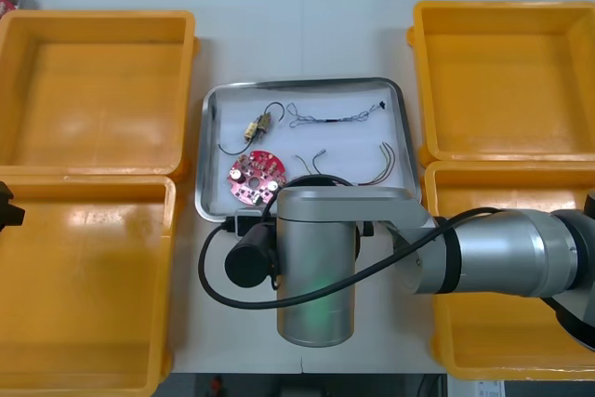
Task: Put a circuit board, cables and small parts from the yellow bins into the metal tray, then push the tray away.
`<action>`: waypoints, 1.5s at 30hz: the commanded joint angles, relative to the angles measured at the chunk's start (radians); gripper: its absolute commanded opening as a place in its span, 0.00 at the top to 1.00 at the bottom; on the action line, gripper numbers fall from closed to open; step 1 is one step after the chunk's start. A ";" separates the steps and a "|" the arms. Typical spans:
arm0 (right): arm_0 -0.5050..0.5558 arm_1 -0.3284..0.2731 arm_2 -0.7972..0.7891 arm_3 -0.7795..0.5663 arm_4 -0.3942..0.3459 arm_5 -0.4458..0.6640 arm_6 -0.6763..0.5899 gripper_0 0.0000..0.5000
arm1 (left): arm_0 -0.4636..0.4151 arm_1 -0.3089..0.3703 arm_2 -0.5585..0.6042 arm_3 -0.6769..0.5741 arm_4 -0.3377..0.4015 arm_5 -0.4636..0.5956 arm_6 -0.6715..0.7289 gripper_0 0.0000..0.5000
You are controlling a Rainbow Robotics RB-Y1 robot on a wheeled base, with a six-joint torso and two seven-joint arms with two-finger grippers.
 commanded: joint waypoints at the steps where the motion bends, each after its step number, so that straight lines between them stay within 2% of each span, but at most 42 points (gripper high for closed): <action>1: -0.074 -0.001 -0.018 0.022 0.005 -0.002 0.038 1.00 | 0.022 0.041 0.013 -0.030 0.008 0.006 -0.003 0.00; 9: -0.123 0.005 -0.027 0.085 0.003 -0.011 0.043 1.00 | 0.022 0.041 0.013 -0.030 0.008 0.006 -0.003 0.00; 21: -0.179 0.047 -0.053 0.201 0.002 -0.055 0.060 1.00 | 0.022 0.041 0.013 -0.030 0.008 0.006 -0.003 0.00; 30: -0.220 0.061 -0.052 0.310 0.002 -0.154 0.086 1.00 | 0.022 0.041 0.013 -0.030 0.008 0.006 -0.003 0.00; 45: -0.266 0.067 -0.109 0.456 0.002 -0.227 0.146 1.00 | 0.022 0.041 0.013 -0.030 0.008 0.006 -0.003 0.00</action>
